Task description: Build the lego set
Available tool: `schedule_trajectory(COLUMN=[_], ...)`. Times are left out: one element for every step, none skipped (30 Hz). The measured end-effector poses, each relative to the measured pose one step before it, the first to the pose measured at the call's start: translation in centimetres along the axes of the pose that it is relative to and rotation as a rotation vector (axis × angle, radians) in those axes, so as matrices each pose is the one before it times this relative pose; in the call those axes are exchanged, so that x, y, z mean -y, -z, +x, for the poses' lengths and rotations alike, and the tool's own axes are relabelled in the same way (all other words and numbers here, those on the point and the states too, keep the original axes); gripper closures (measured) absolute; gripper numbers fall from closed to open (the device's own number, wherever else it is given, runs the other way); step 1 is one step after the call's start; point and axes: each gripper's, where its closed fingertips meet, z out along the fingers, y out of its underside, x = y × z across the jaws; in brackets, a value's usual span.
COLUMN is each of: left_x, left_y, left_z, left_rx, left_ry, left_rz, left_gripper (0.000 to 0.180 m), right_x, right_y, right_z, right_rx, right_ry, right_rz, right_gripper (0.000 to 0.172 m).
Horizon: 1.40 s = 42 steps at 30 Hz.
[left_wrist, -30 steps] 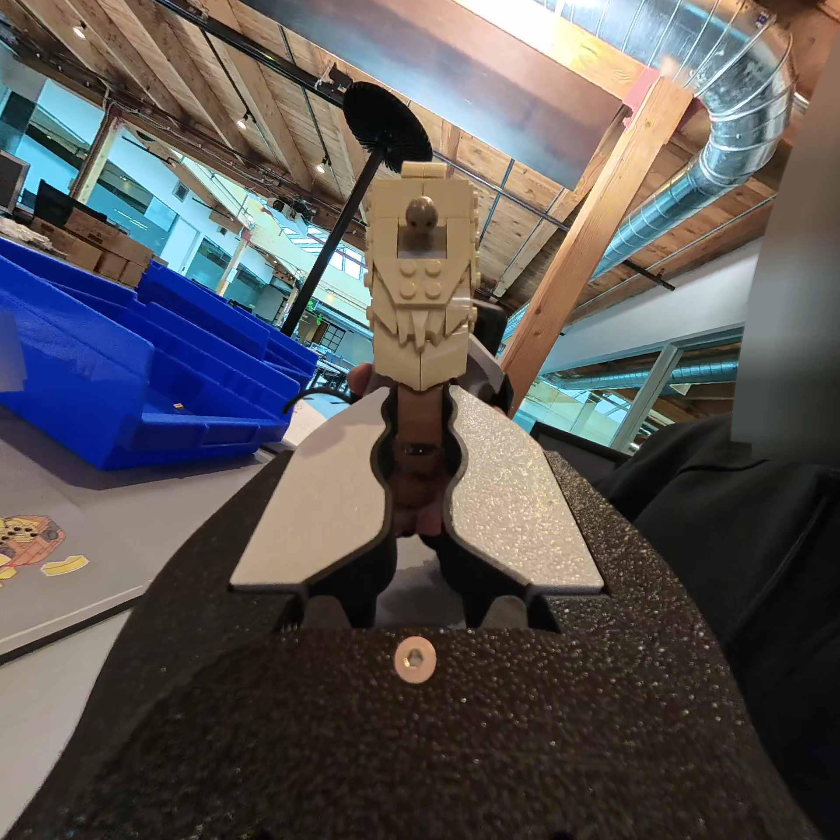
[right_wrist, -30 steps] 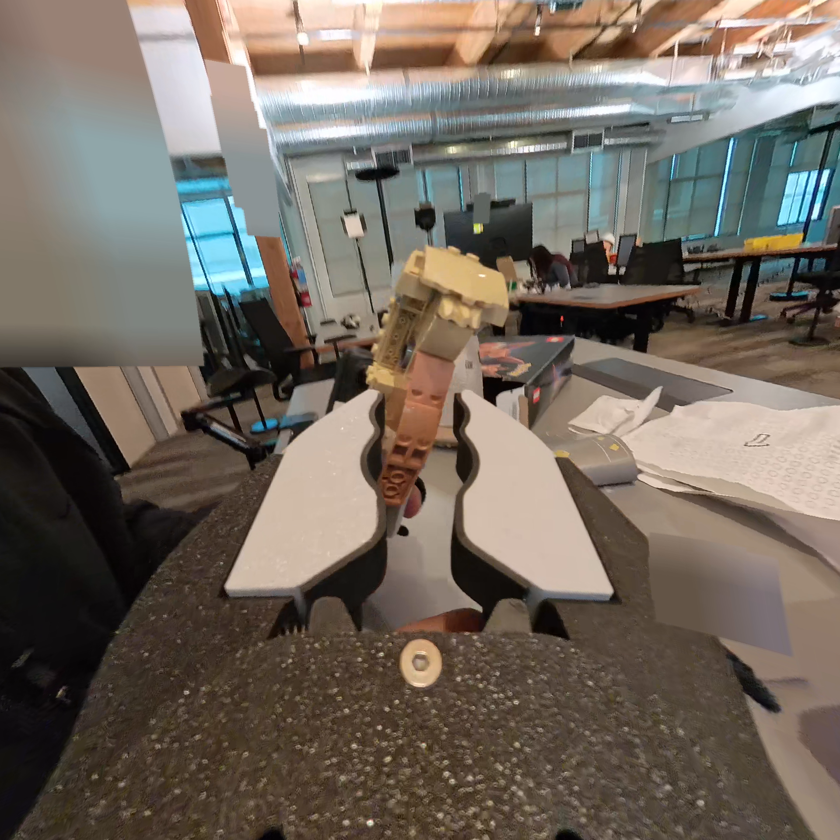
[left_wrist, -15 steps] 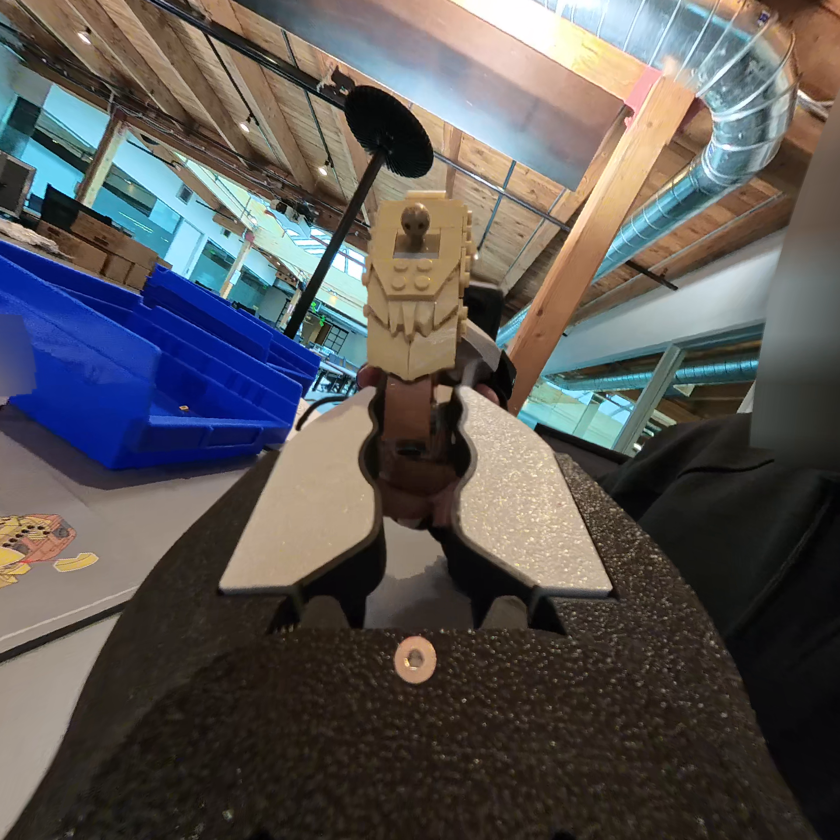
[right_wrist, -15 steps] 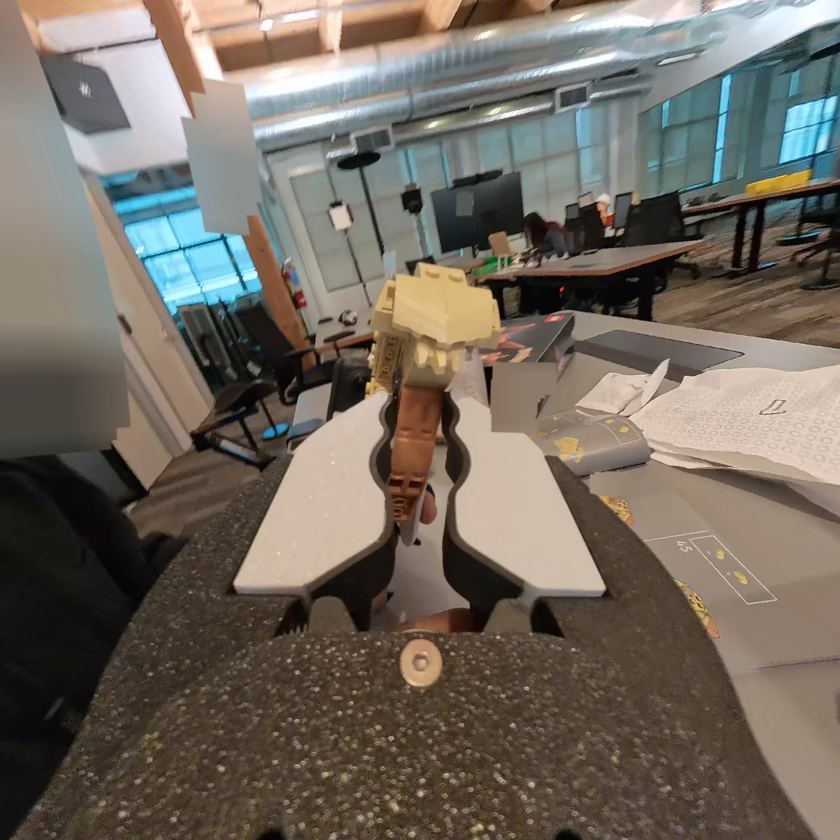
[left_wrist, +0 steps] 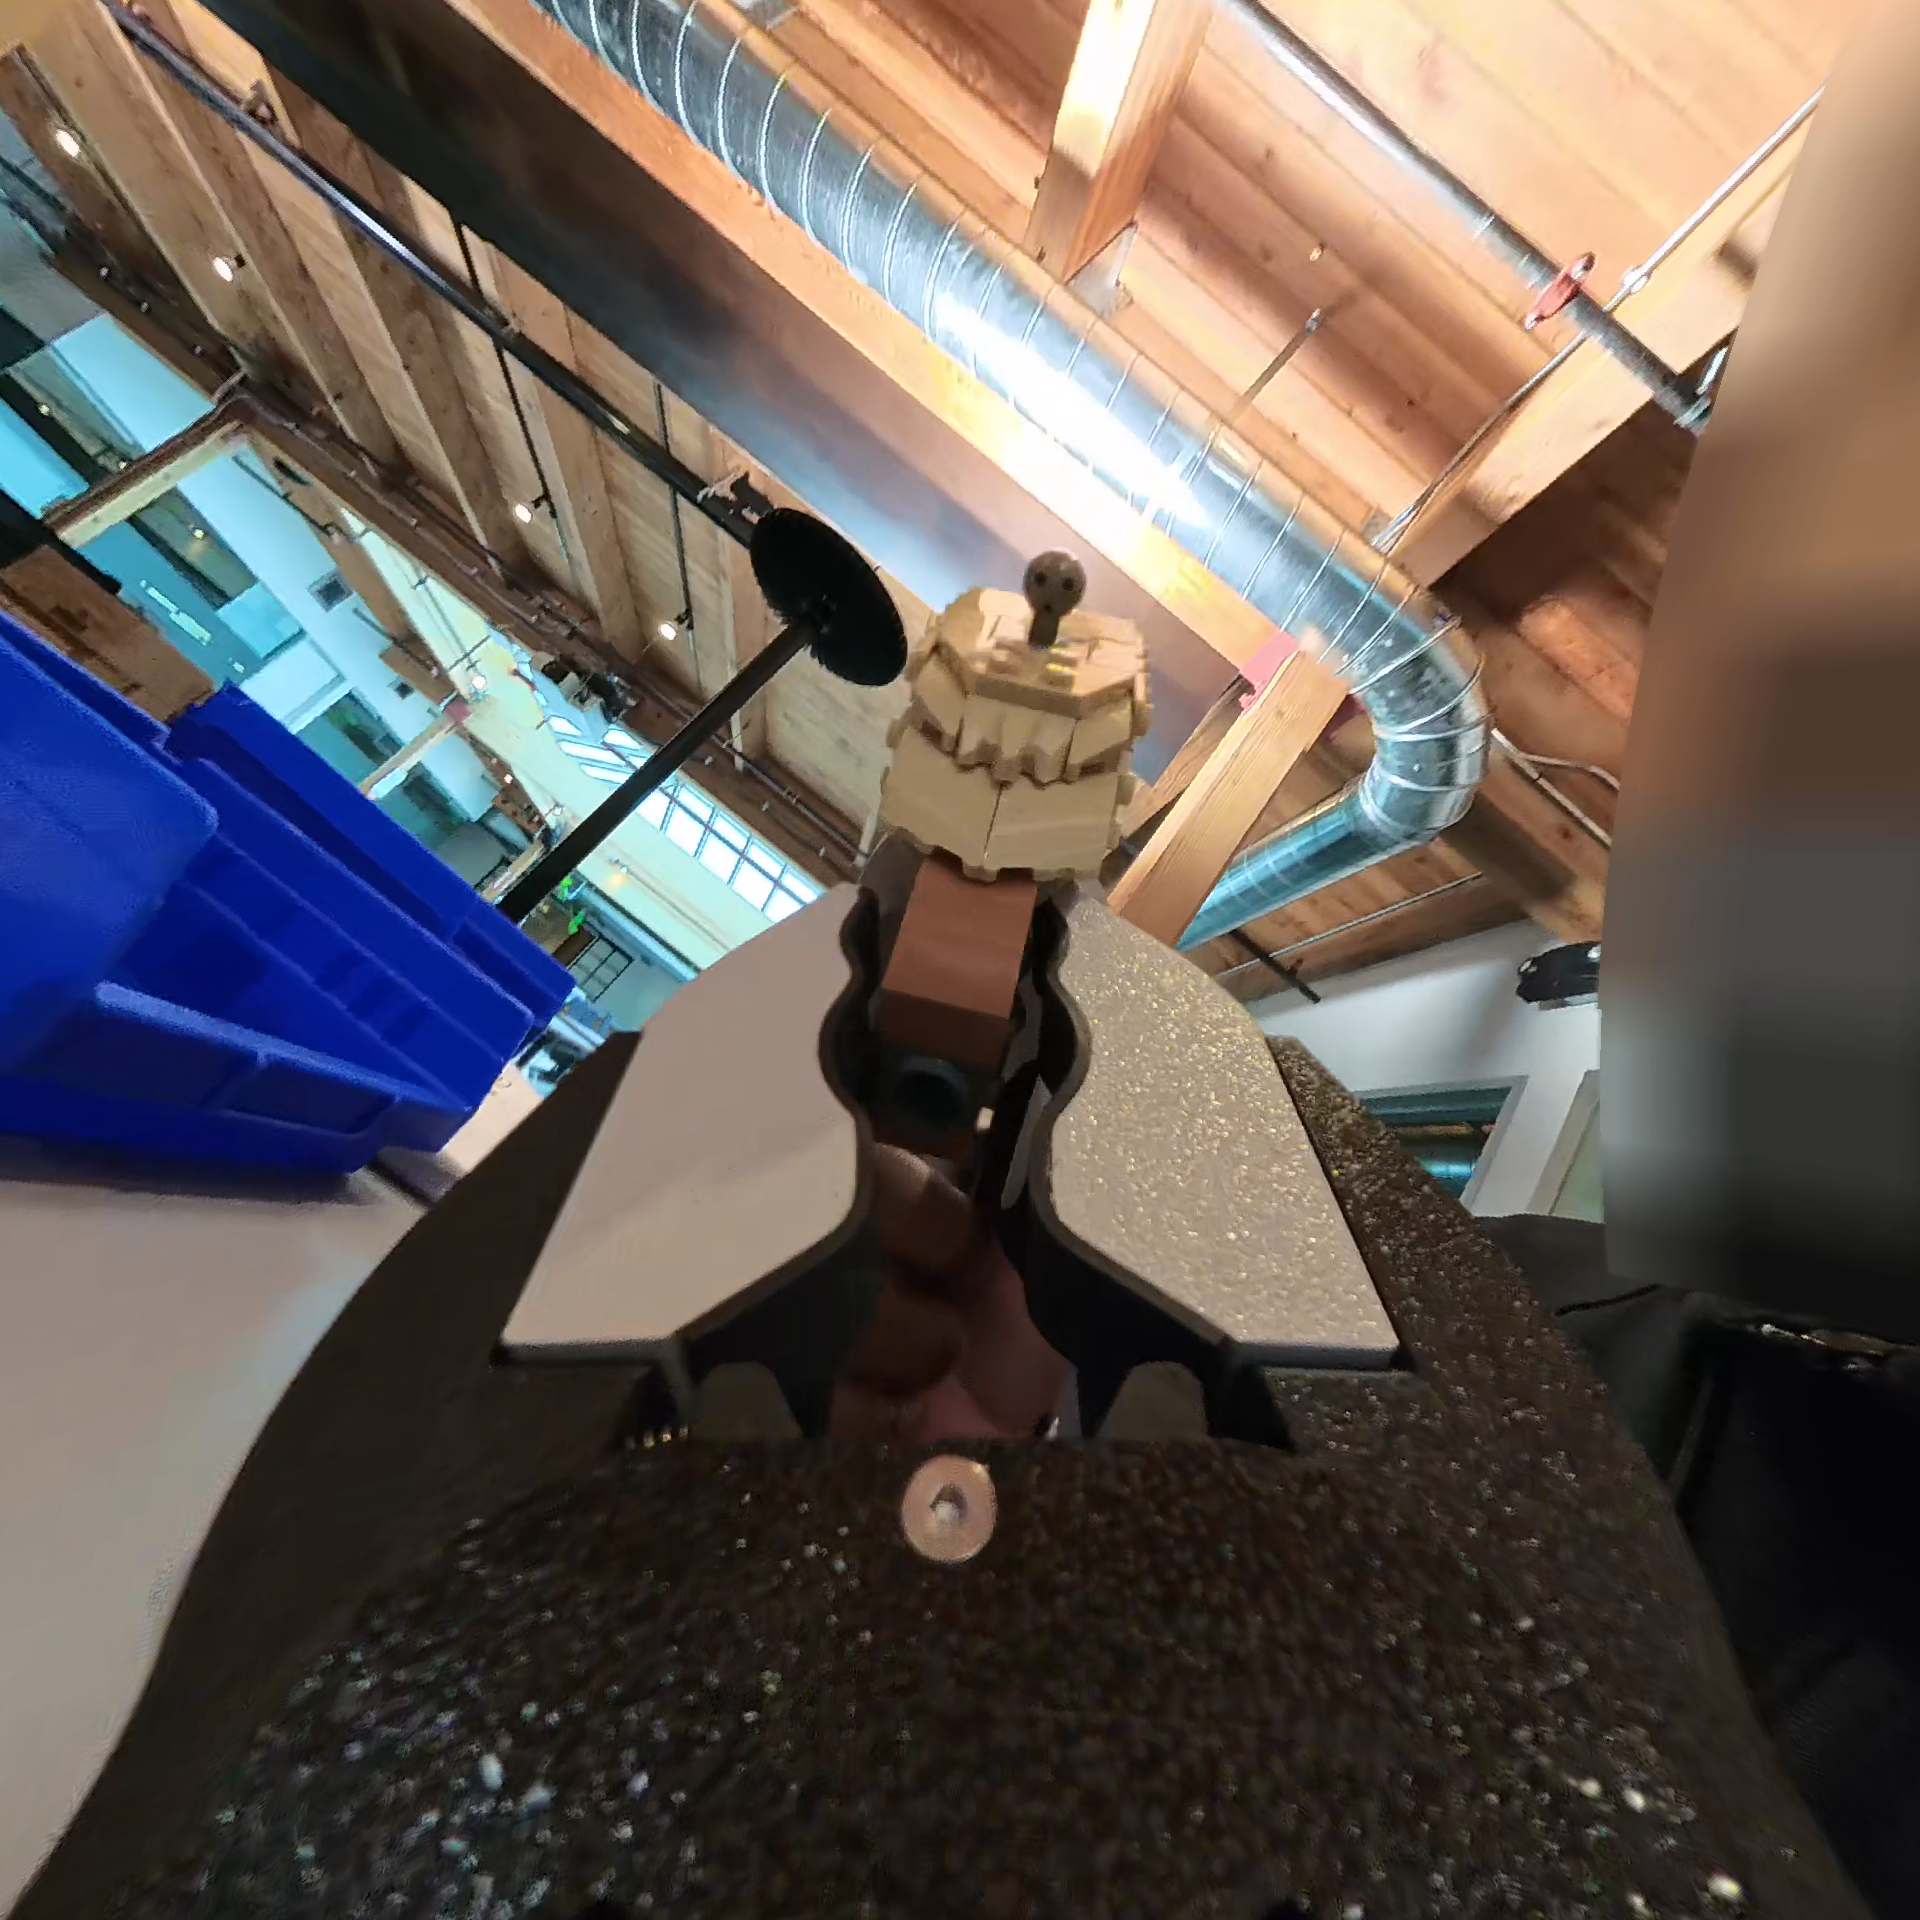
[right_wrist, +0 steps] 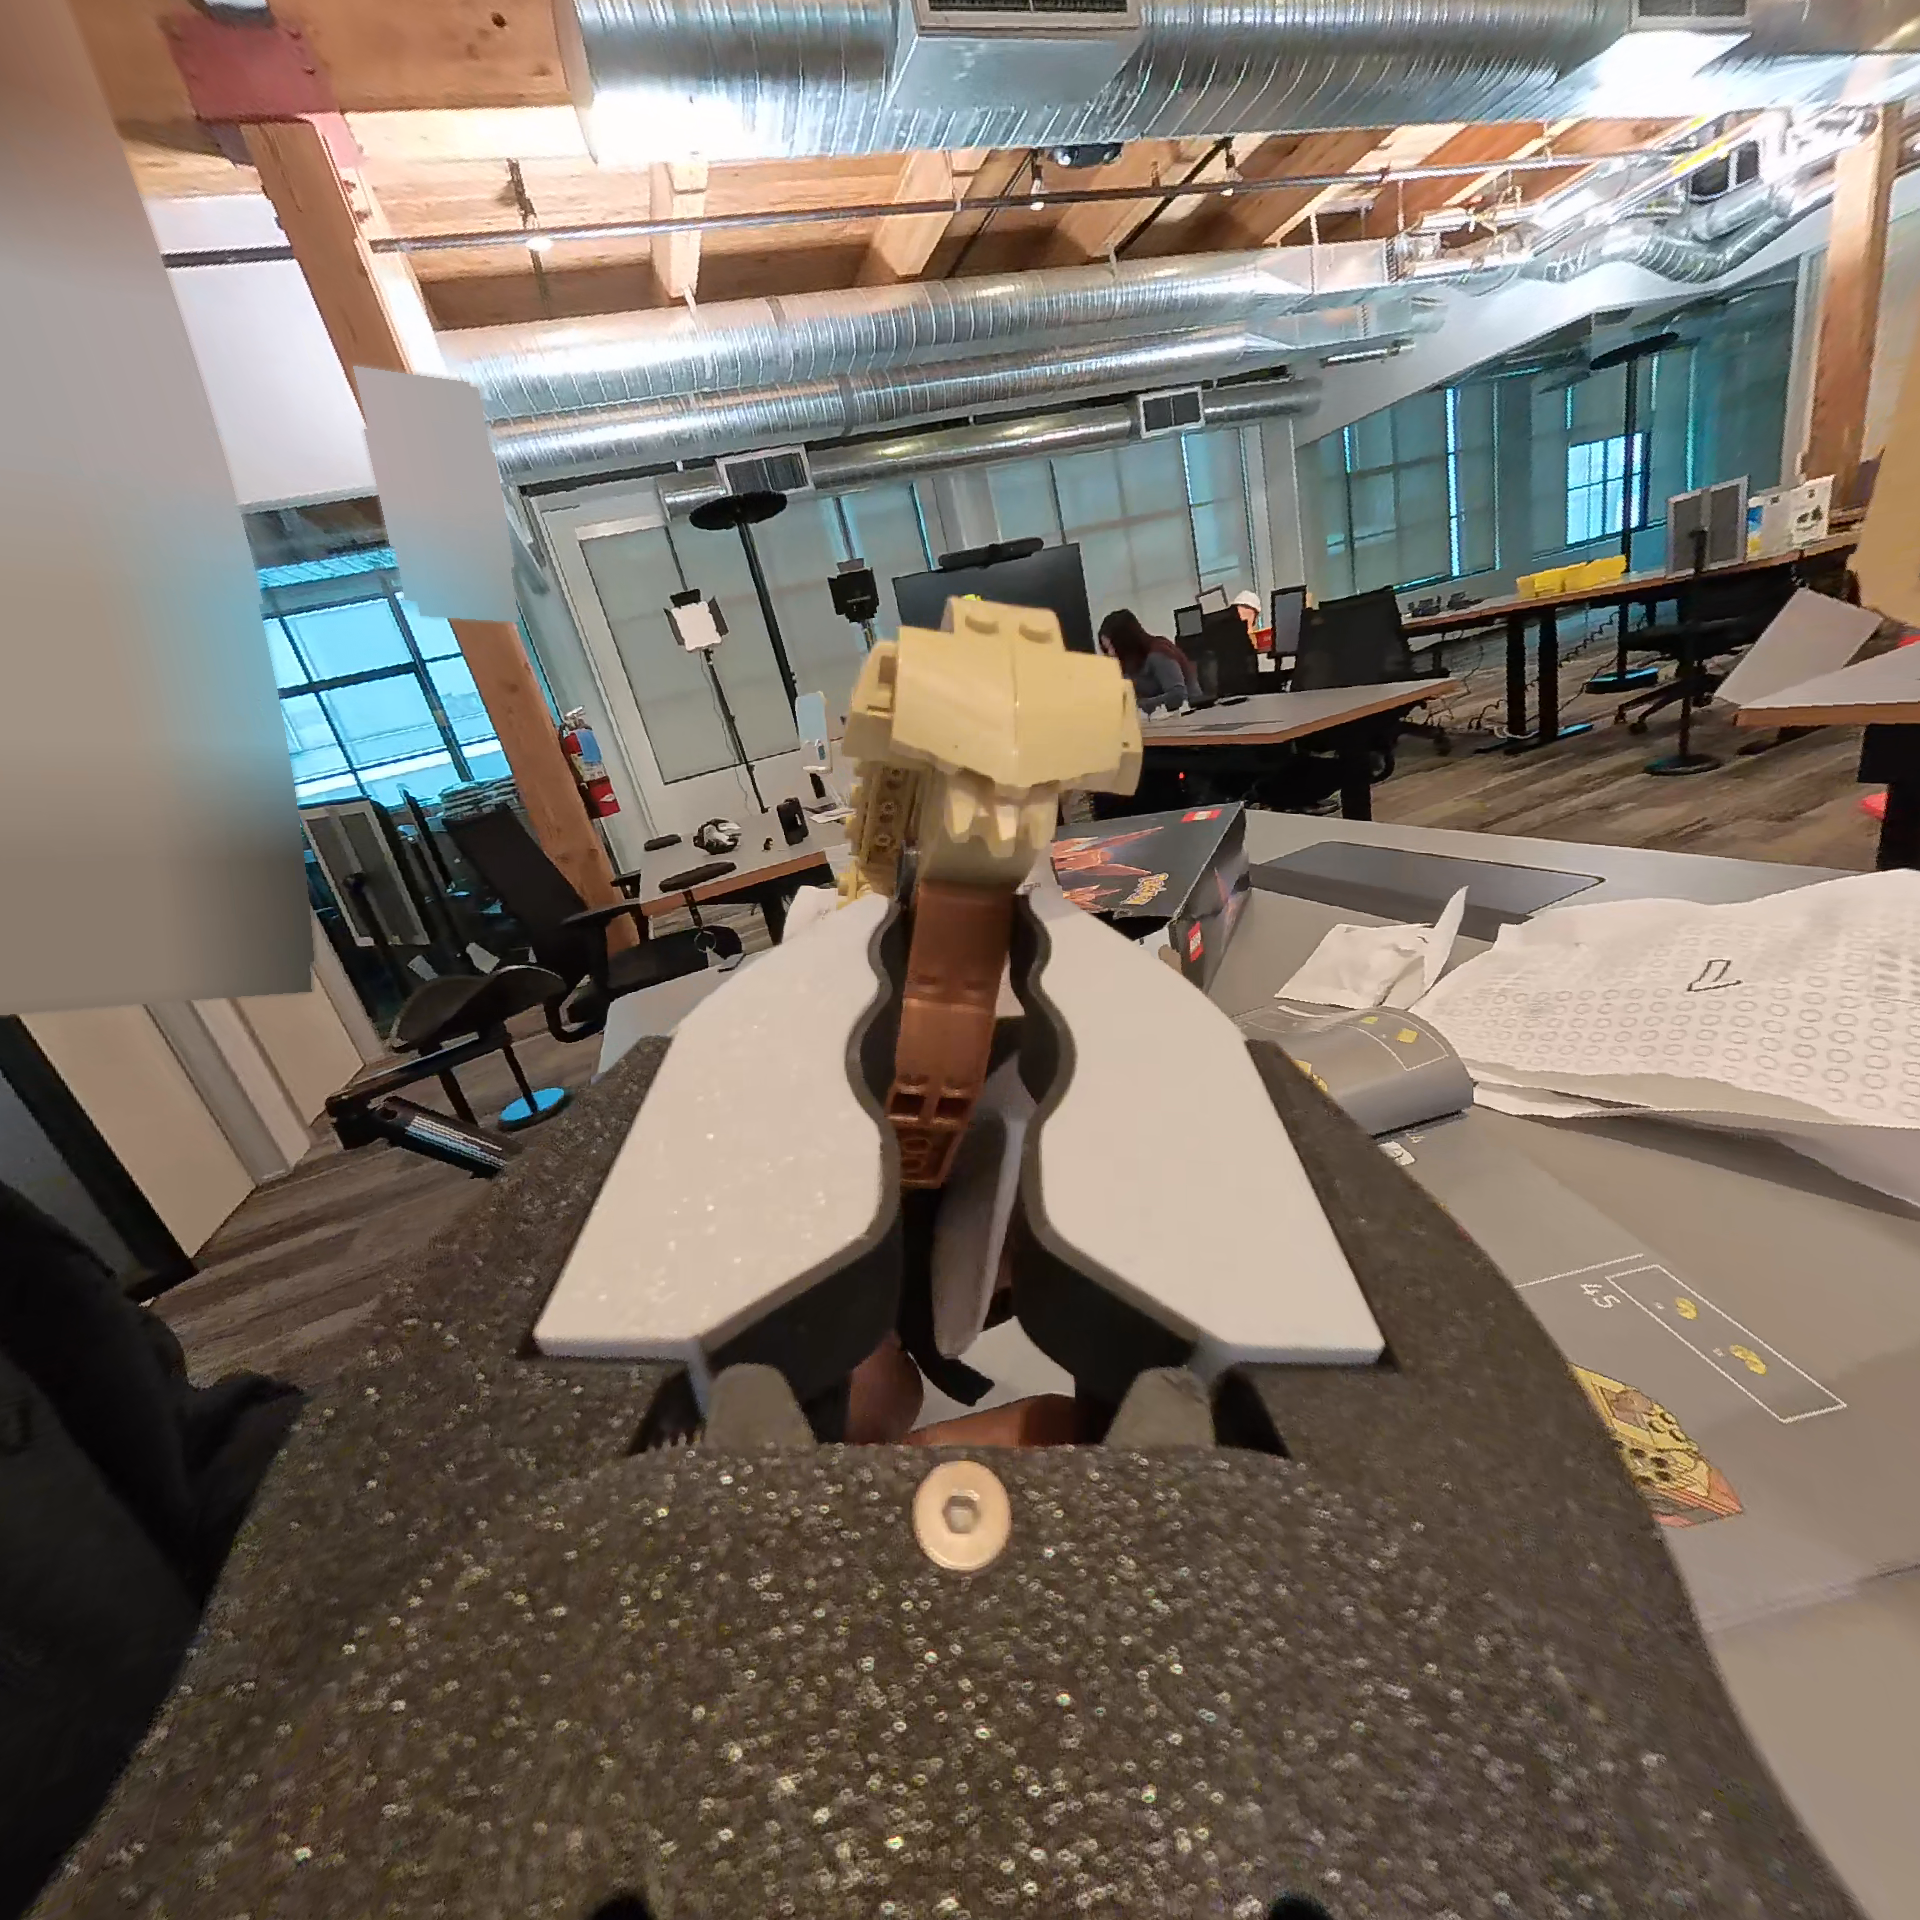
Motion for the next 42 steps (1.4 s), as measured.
schedule_trajectory(left_x=[0.094, 0.007, 0.041, 0.05, 0.101, 0.073, 0.019, 0.016, -0.013, 0.01, 0.049, 0.09, 0.099, 0.082, 0.0, -0.017, -0.062, -0.033, -0.019, -0.021, -0.041, -0.046, -0.008, -0.007, -0.011, -0.012, -0.026, -0.039, -0.034, -0.087, 0.004, 0.004, -0.005, 0.007, 0.02, -0.024, -0.033, -0.037, -0.024, -0.013, 0.068, 0.228], left_y=[0.066, 0.084, 0.118, 0.146, 0.155, 0.121, 0.072, 0.038, 0.021, 0.011, 0.01, 0.032, 0.057, 0.067, 0.023, 0.008, -0.01, -0.006, -0.004, -0.008, -0.019, -0.001, 0.029, 0.034, 0.033, 0.001, -0.006, -0.02, -0.042, -0.034, -0.014, 0.011, 0.013, 0.013, 0.011, -0.002, -0.006, 0.023, 0.004, 0.003, 0.011, 0.055], left_z=[0.171, 0.126, 0.096, 0.038, 0.044, 0.052, 0.098, 0.096, 0.064, 0.046, 0.05, 0.024, -0.028, -0.031, 0.01, -0.003, 0.026, -0.007, 0.001, 0.004, 0.024, -0.03, -0.064, -0.064, -0.092, -0.123, -0.204, -0.263, -0.117, 0.001, 0.038, 0.084, 0.11, 0.184, 0.168, 0.2, 0.013, -0.028, -0.015, 0.023, 0.027, 0.023], left_rx=[-0.0091, -0.0094, -0.0076, -0.0027, -0.0031, -0.0055, -0.0102, -0.0083, -0.0025, 0.0004, -0.0009, 0.0006, 0.0019, 0.0017, -0.0014, 0.002, 0.0001, 0.0014, 0.0012, 0.0009, -0.0001, 0.0024, 0.0035, 0.0039, 0.0066, 0.0088, 0.015, 0.0164, 0.0057, -0.0027, -0.0058, -0.0085, -0.0091, -0.0141, -0.0126, -0.0133, -0.0008, 0.0015, -0.001, -0.0035, -0.0036, -0.0022], left_ry=[-0.0027, -0.0044, -0.0049, -0.0062, -0.0044, 0.0016, 0.0057, 0.0016, -0.0065, -0.0099, -0.0074, -0.0043, -0.0016, -0.0005, -0.0003, -0.0032, -0.0053, -0.0058, -0.0049, -0.0046, -0.004, -0.0023, -0.0019, -0.0019, -0.0014, -0.0008, 0.0007, 0.0022, 0.0052, 0.0072, 0.0076, 0.0059, 0.0033, 0.0015, 0.0013, 0.001, 0.0006, -0.0024, 0.0023, 0.0053, 0.0045, 0.0024], left_rz=[0.016, 0.009, 0.0107, 0.0117, 0.0125, 0.0072, -0.0005, -0.0031, -0.0047, -0.0046, -0.0026, 0.0008, 0.0015, 0.0003, -0.0047, -0.0045, -0.007, -0.0048, -0.0044, -0.0035, -0.0052, -0.0055, -0.0041, -0.0051, -0.0058, -0.0051, -0.0031, -0.0017, 0.0006, -0.0008, 0.0054, 0.0051, 0.0046, 0.0055, 0.0054, 0.0019, -0.0002, 0.001, 0.002, 0.0046, 0.0087, 0.0155], left_gripper=[0.155, 0.157, 0.159, 0.16, 0.161, 0.161, 0.162, 0.162, 0.162, 0.162, 0.162, 0.162, 0.162, 0.162, 0.162, 0.162, 0.162, 0.162, 0.162, 0.162, 0.162, 0.162, 0.162, 0.161, 0.161, 0.161, 0.159, 0.155, 0.153, 0.152, 0.151, 0.151, 0.152, 0.153, 0.157, 0.16, 0.16, 0.16, 0.161, 0.162, 0.162, 0.162], right_x=[-0.032, -0.047, -0.091, -0.123, -0.143, -0.103, -0.041, -0.017, -0.009, 0.022, 0.09, 0.206, 0.277, 0.238, -0.011, -0.027, 0.002, 0.01, 0.014, 0.021, 0.016, -0.028, -0.051, -0.068, -0.064, -0.062, -0.063, -0.13, -0.182, -0.081, 0.018, 0.027, 0.016, -0.011, -0.002, -0.016, -0.027, -0.052, -0.059, -0.043, -0.027, -0.007], right_y=[-0.069, -0.069, -0.081, -0.088, -0.072, -0.054, -0.014, 0.016, 0.021, 0.031, 0.04, 0.093, 0.14, 0.134, 0.053, 0.023, 0.011, -0.01, -0.007, -0.003, 0.011, 0.014, 0.008, 0.022, 0.031, 0.036, 0.031, -0.006, -0.058, -0.029, 0.002, 0.014, 0.003, 0.0, 0.006, 0.003, 0.019, 0.028, 0.037, 0.078, 0.142, 0.221], right_z=[-0.074, -0.067, -0.039, -0.058, -0.058, -0.06, -0.103, -0.091, -0.065, -0.084, -0.07, -0.015, 0.046, 0.086, 0.029, 0.026, 0.053, 0.058, 0.076, 0.122, 0.058, 0.023, 0.025, 0.009, 0.038, 0.035, -0.024, -0.087, -0.138, -0.098, -0.101, -0.086, -0.065, -0.04, 0.014, 0.04, 0.043, 0.088, 0.081, 0.036, -0.03, -0.04], right_rx=[-0.0039, -0.0041, -0.004, -0.0009, 0.0003, 0.0002, 0.0024, 0.0013, -0.0001, 0.0038, 0.0033, 0.0009, -0.0016, -0.0023, 0.0024, 0.0, -0.0044, -0.0044, -0.0041, -0.0059, -0.0012, -0.0001, -0.0017, -0.0029, -0.0048, -0.0049, -0.0032, -0.0048, -0.0067, -0.0129, -0.0105, -0.0059, -0.0016, 0.001, 0.0015, 0.0009, 0.0005, -0.0055, -0.009, -0.0092, -0.0055, -0.0047], right_ry=[0.0097, 0.0072, 0.0084, 0.0132, 0.0176, 0.0188, 0.0191, 0.0171, 0.0126, 0.0086, 0.004, 0.0006, -0.0021, -0.0017, -0.0018, -0.0036, -0.0041, -0.0045, -0.0073, -0.0118, -0.0131, -0.0109, -0.0056, -0.0025, -0.0019, -0.0014, 0.0021, 0.0102, 0.0184, 0.0201, 0.0163, 0.0107, 0.0064, 0.0007, -0.004, -0.0028, 0.0057, 0.0182, 0.0287, 0.0328, 0.0332, 0.0307], right_rz=[0.0015, -0.0022, -0.0089, -0.0125, -0.017, -0.0155, -0.0112, -0.0095, -0.0103, -0.0088, -0.0045, 0.0037, 0.0064, 0.0027, -0.0135, -0.0091, -0.0038, -0.0039, -0.0025, 0.0004, 0.0033, 0.0018, 0.0017, 0.0031, 0.0033, 0.0042, 0.0036, -0.0006, -0.004, 0.0023, 0.0059, 0.003, 0.0006, -0.0013, 0.0001, -0.001, -0.003, -0.0062, -0.0057, -0.0044, -0.0009, 0.0029], right_gripper=[0.153, 0.152, 0.152, 0.151, 0.151, 0.15, 0.15, 0.149, 0.149, 0.147, 0.146, 0.143, 0.141, 0.141, 0.141, 0.142, 0.143, 0.144, 0.145, 0.148, 0.15, 0.151, 0.151, 0.151, 0.151, 0.152, 0.152, 0.153, 0.153, 0.153, 0.153, 0.153, 0.153, 0.153, 0.153, 0.152, 0.151, 0.15, 0.149, 0.149, 0.149, 0.148])
